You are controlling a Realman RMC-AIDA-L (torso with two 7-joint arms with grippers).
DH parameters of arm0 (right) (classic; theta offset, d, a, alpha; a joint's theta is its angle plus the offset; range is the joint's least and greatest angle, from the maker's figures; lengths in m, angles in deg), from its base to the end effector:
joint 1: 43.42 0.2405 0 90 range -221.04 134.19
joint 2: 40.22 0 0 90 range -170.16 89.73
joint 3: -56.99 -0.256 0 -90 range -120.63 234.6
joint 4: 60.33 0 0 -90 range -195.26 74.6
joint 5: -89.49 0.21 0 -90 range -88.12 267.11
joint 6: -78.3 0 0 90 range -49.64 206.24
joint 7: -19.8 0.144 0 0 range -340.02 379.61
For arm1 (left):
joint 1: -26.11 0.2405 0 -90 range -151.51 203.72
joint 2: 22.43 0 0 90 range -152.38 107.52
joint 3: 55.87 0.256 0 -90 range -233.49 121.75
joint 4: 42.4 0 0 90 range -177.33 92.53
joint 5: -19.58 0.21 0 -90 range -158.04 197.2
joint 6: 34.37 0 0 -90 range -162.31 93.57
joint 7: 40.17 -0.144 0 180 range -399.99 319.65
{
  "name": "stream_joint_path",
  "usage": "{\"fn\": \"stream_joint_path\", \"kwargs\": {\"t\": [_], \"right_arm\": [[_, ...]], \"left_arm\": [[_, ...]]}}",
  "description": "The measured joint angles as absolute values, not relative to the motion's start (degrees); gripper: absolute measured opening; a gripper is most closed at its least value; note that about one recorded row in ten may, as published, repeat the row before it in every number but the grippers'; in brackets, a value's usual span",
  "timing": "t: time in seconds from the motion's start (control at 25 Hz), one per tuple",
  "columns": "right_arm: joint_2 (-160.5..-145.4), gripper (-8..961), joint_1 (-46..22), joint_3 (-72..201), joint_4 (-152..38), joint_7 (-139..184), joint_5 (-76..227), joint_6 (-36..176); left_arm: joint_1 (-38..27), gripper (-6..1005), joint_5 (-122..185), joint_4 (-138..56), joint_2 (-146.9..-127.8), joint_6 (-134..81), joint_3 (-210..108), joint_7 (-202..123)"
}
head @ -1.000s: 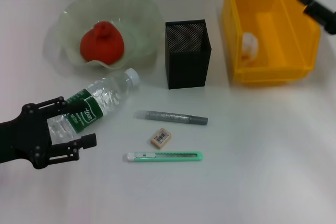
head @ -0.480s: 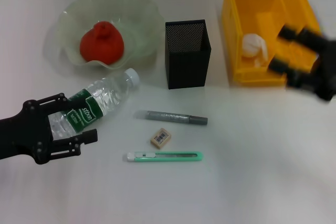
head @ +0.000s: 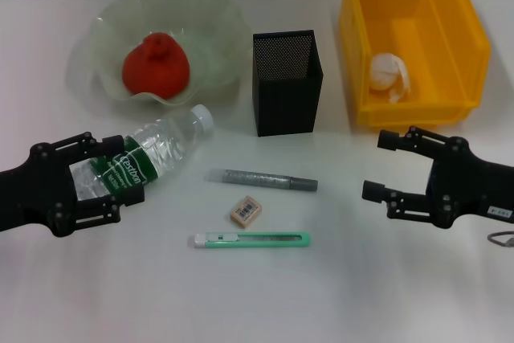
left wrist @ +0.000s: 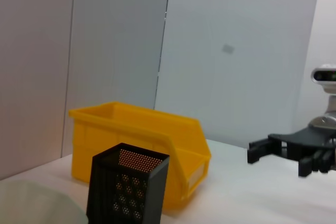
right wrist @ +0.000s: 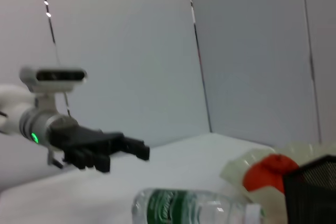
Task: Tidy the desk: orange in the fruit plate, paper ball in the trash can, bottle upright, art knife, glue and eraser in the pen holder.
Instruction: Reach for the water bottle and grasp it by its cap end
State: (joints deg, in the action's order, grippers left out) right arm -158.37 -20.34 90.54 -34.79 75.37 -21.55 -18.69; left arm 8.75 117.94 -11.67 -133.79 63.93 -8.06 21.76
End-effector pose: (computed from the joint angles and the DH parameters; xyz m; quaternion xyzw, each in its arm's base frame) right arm 0.2962 0.2691 -0.0107 -0.9226 0.1490 0.3198 0.1559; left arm -0.3180 0.2598 0.0362 -0.9302 -0.1584 -0.2928 0.1547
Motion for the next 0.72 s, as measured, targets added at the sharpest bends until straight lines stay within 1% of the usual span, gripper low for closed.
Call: {"fn": "stream_joint_path", "kwargs": {"t": [0.28, 0.4, 0.48, 0.64, 0.68, 0.72], "right_arm": [[-158.52, 824, -20.45, 90.68, -35.04, 75.13, -23.37, -16.53], [-158.52, 824, -20.46, 90.70, -35.04, 75.12, -23.39, -16.36], [-158.52, 824, -20.47, 90.69, -35.04, 75.11, -23.41, -16.31], [-158.52, 824, -20.53, 90.38, -34.93, 75.09, -23.44, -16.26], [-158.52, 824, -20.53, 90.38, -34.93, 75.09, -23.44, -16.26], [-158.52, 824, -20.55, 90.34, -34.85, 75.08, -23.45, -16.27]], "left_arm": [[8.22, 783, 117.94, -11.32, -133.79, 63.51, -8.06, 23.52], [6.40, 783, 117.96, -9.88, -133.69, 62.43, -8.06, 28.43], [6.40, 783, 117.96, -9.88, -133.69, 62.43, -8.06, 28.43], [4.50, 783, 119.95, -4.61, -133.83, 59.87, -8.06, 37.48], [3.49, 783, 122.81, -0.30, -134.04, 58.51, -8.06, 43.61], [1.62, 783, 129.94, 7.70, -134.67, 56.29, -8.06, 54.34]]}}
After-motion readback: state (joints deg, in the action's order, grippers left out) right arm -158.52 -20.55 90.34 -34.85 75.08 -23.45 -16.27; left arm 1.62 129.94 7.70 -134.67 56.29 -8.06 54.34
